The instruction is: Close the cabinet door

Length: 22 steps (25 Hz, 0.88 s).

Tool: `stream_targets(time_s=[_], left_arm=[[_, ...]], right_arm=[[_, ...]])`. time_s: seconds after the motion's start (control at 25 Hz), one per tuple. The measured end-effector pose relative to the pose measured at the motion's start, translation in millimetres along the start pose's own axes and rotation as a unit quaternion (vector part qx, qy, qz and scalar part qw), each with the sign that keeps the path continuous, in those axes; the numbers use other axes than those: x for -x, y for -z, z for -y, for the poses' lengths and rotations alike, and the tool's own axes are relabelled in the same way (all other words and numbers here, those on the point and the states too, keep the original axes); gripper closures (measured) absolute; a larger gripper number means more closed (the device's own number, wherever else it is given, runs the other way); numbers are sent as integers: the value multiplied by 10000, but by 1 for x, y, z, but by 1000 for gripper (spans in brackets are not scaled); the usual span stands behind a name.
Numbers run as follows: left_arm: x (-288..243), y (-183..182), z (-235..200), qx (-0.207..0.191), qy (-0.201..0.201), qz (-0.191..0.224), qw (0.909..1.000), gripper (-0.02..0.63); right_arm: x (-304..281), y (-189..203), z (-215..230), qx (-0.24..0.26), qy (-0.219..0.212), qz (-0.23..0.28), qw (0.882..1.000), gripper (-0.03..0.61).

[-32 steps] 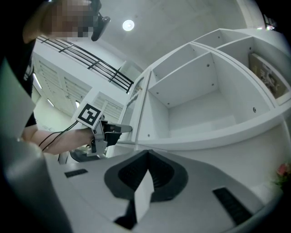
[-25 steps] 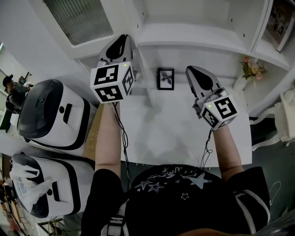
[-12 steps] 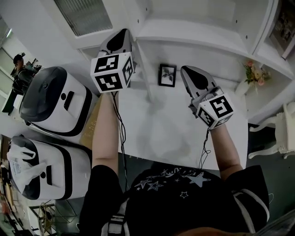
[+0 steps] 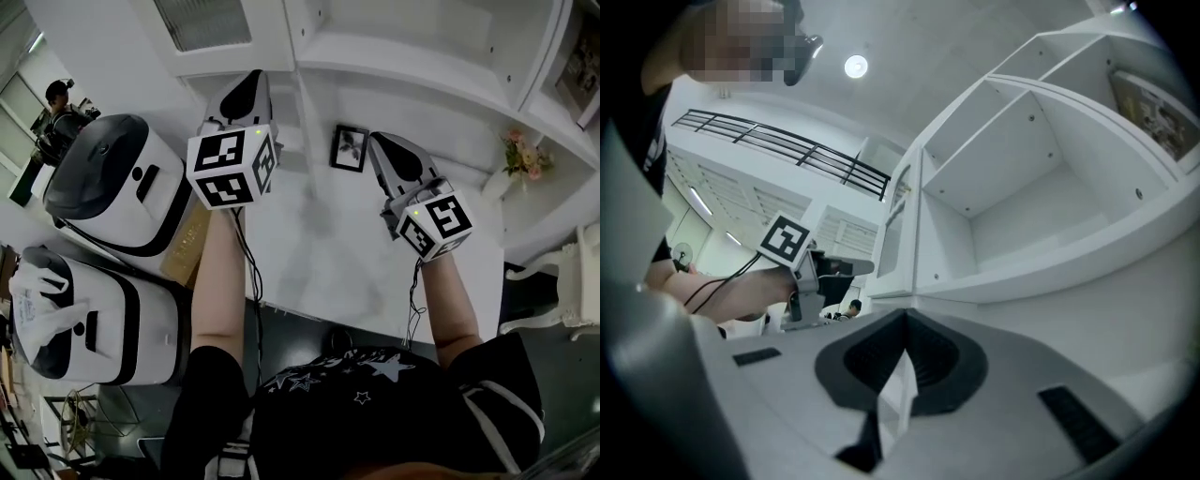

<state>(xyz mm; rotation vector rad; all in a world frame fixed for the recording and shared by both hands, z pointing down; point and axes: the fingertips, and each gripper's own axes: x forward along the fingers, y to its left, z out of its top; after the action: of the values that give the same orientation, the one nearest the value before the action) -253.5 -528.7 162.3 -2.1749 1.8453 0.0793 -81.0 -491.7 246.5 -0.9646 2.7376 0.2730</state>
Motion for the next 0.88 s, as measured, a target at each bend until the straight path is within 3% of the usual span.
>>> stream_targets(time_s=[0.48, 0.88], left_arm=[[187, 42, 29, 506, -227, -658, 9963, 606], [334, 74, 88, 890, -287, -1116, 9893, 606]], right_arm=[[64, -35, -113, -120, -366, 8, 9993, 574], [154, -49, -195, 53, -459, -309, 9985, 574]])
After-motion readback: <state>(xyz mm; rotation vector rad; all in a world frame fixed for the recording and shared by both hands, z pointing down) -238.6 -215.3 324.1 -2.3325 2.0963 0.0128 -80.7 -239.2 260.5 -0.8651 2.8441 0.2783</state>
